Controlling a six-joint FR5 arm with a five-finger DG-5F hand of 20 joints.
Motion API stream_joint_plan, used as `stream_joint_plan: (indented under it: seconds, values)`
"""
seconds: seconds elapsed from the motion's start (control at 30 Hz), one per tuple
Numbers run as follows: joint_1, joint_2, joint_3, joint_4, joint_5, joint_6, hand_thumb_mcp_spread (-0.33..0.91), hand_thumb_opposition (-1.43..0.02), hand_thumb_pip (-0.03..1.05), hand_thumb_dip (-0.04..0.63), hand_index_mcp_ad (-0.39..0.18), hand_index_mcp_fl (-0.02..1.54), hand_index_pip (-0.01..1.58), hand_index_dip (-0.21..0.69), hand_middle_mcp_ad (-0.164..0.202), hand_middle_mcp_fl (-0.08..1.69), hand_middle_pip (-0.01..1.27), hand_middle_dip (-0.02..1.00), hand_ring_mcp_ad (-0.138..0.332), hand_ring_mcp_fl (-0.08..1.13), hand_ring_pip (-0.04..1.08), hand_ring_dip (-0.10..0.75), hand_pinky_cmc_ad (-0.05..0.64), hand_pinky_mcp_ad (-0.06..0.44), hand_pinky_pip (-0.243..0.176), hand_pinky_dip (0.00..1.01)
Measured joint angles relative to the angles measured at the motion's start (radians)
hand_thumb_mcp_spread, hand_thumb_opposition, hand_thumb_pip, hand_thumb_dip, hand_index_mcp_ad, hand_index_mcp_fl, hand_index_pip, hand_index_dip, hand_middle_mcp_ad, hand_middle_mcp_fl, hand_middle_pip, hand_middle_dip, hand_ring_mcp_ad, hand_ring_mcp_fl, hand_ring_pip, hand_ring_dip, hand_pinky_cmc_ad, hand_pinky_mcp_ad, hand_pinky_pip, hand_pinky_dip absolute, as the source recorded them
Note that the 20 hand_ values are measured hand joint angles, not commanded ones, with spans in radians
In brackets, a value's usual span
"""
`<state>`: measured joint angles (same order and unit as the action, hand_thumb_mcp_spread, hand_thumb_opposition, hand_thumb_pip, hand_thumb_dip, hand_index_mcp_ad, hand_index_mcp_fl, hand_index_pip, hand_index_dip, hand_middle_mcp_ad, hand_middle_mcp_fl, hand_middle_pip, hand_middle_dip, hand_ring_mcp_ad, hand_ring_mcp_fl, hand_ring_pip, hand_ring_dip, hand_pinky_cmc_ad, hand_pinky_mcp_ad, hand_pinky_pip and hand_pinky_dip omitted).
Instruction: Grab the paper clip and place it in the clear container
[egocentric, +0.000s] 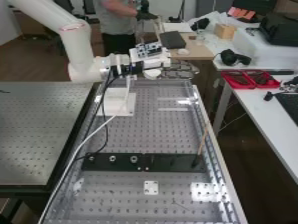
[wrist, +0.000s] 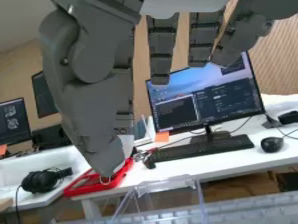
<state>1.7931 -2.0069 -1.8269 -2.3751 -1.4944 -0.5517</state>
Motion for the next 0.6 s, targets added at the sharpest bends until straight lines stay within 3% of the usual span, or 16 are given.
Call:
stream_joint_plan:
  seconds: [0.6]
  values:
    - [0.024, -0.105, 0.086, -0.128, 0.058, 0.014, 0.63, -0.97, 0.42, 0.265, -0.187, 0.92, 0.92, 0.253, 0.061, 0.25, 0.14, 0.13, 0.180, 0.08, 0.11, -0.033, 0.346, 0.166, -0.075, 0.16]
